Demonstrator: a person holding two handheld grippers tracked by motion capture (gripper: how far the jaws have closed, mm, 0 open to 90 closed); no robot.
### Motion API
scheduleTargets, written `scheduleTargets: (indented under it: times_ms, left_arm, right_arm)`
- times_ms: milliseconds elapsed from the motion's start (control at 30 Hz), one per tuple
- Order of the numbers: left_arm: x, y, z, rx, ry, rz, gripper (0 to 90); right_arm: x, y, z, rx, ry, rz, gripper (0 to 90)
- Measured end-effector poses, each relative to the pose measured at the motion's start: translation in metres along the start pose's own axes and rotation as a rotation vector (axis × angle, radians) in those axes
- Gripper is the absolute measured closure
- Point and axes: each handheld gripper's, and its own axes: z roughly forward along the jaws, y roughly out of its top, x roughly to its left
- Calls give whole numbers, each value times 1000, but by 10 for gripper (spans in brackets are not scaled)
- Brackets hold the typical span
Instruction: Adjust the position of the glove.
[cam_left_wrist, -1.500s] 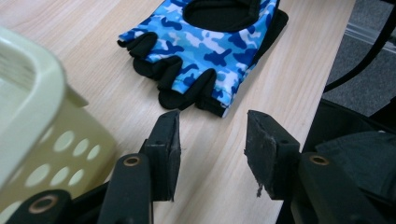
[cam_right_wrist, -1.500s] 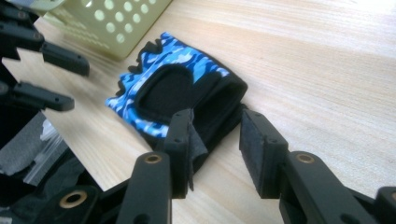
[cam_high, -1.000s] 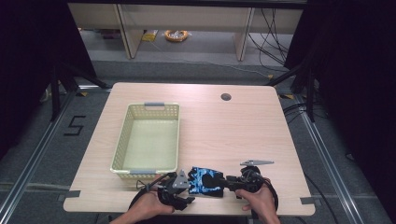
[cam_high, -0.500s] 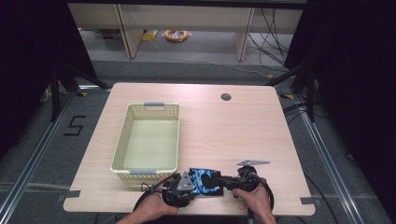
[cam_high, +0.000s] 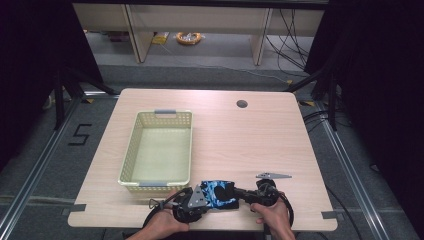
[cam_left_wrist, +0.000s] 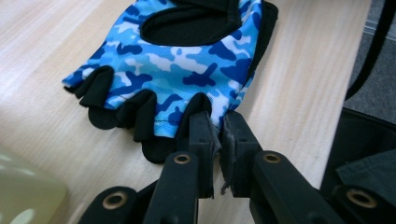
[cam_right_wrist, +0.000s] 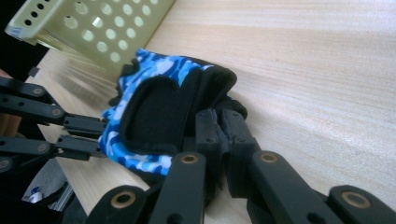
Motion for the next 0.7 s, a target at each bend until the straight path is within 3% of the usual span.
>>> scheduleTargets:
  times_ms: [33,100,167,233,267,400,433,467,500,600,700]
  left_arm:
    - [0,0,0,-1,-1,-11,828]
    - [2,0,-2,-6,9,10,830]
    - [0,2,-5,-28,5,-12,831]
    - [-1,4,-7,-29,-2,-7,831]
    - [-1,6,-9,-33,16,1,832]
    - [-1,8,-9,-46,2,-7,832]
    - [-1,8,-11,-42,13,-3,832]
    - [-1,9,-12,-39,5,5,832]
    - [-2,10,-13,-59,8,-6,832]
    - [-1,12,-16,-53,1,12,833]
    - [-1,13,-18,-56,0,31,833]
  right_arm:
    - [1,0,-1,-6,-3,-11,868]
    - [5,1,-3,-22,-3,-15,869]
    - [7,2,-6,-50,1,-29,869]
    - [7,3,-10,-70,11,-39,869]
    - [8,4,-11,-75,5,-28,869]
    - [8,4,-15,-87,12,-39,869]
    - [10,3,-16,-86,26,-12,869]
    - [8,4,-16,-96,28,-37,869]
    - [12,3,-18,-80,27,1,869]
    - [9,3,-20,-98,35,-41,869]
    - [11,4,-22,-107,31,-47,869]
